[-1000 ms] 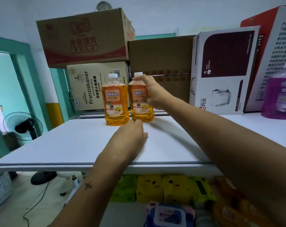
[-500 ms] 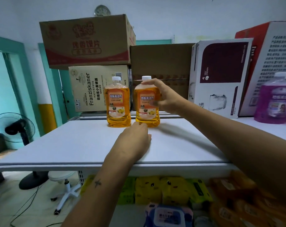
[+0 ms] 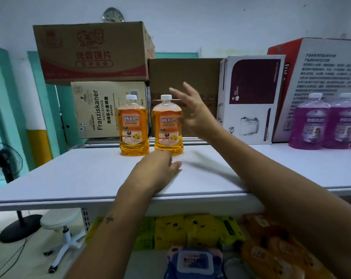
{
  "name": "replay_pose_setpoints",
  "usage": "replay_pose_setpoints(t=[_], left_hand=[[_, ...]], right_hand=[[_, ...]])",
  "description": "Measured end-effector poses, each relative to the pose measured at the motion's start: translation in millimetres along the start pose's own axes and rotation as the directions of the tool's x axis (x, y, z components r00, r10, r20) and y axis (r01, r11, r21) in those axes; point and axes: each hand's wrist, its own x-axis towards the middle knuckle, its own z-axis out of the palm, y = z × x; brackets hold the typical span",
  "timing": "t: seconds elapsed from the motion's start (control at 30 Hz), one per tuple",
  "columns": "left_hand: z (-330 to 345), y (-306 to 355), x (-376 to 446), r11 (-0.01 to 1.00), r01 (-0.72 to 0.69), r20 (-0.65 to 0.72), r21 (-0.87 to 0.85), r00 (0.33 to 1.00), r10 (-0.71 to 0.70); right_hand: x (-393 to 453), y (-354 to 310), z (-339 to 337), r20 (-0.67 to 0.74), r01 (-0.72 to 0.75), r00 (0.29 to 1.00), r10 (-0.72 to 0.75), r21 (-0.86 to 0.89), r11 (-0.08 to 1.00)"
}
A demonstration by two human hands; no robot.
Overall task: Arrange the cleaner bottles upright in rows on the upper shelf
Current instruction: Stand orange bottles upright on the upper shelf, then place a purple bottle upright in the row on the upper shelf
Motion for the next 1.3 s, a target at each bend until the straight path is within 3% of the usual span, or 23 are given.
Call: replay_pose_setpoints(t=[0.07,0.13,0.23,0.27,0.33,0.4,0.53,0.67,0.83,0.9,1.03,1.2,1.3], left_hand=[[-5,1,-5,0.997,-0.048,-0.028,-0.059,0.999,0.046],[-9,7,-13,0.952,-0.275,-0.203,-0.133,0.948,0.246],[-9,35,-38,0.741,-0.645,-0.537,-0.186,0.699,0.473],[-5,46,-49,0.669,-0.709,-0.606,-0.223,0.638,0.474],[10,67,-73,0.528,-0.782,-0.685,-0.332,0.585,0.435],[34,82,-94,0.369,-0.786,-0.706,-0.496,0.613,0.356],[93,106,-115,0.071,-0.603,-0.576,-0.795,0.786,0.225],[144,124,-124,0.098,-0.409,-0.37,-0.907,0.887,0.276],[187,134,-123,0.16,-0.224,-0.154,-0.961,0.92,0.361],[200,142,-120,0.159,-0.146,-0.085,-0.976,0.936,0.342],[226,168,-107,0.179,-0.067,-0.015,-0.982,0.96,0.278],[253,214,-91,0.283,-0.064,0.031,-0.957,0.948,0.317],[266,247,-75,0.374,-0.147,-0.015,-0.916,0.942,0.335]], right_hand=[[-9,-17,-15,-0.089,0.035,0.996,-0.033,0.03,0.999],[-34,-37,-27,-0.146,0.074,0.988,-0.058,0.111,0.991],[-94,-64,-43,-0.21,0.081,0.977,-0.039,0.193,0.978],[-117,-70,-49,-0.246,0.077,0.969,-0.02,0.224,0.972],[-167,-76,-63,-0.354,0.046,0.932,0.073,0.315,0.948],[-213,-78,-75,-0.45,-0.014,0.862,0.231,0.435,0.9],[-301,-56,-85,-0.572,-0.19,0.618,0.54,0.558,0.808],[-371,-24,-82,-0.551,-0.441,0.368,0.749,0.606,0.663],[-407,13,-77,-0.507,-0.555,0.199,0.839,0.647,0.523],[-411,27,-76,-0.472,-0.592,0.181,0.863,0.649,0.478],[-414,50,-89,-0.43,-0.665,0.217,0.876,0.591,0.456],[-428,87,-126,-0.421,-0.688,0.212,0.882,0.576,0.441],[-438,111,-156,-0.436,-0.664,0.204,0.877,0.596,0.451]])
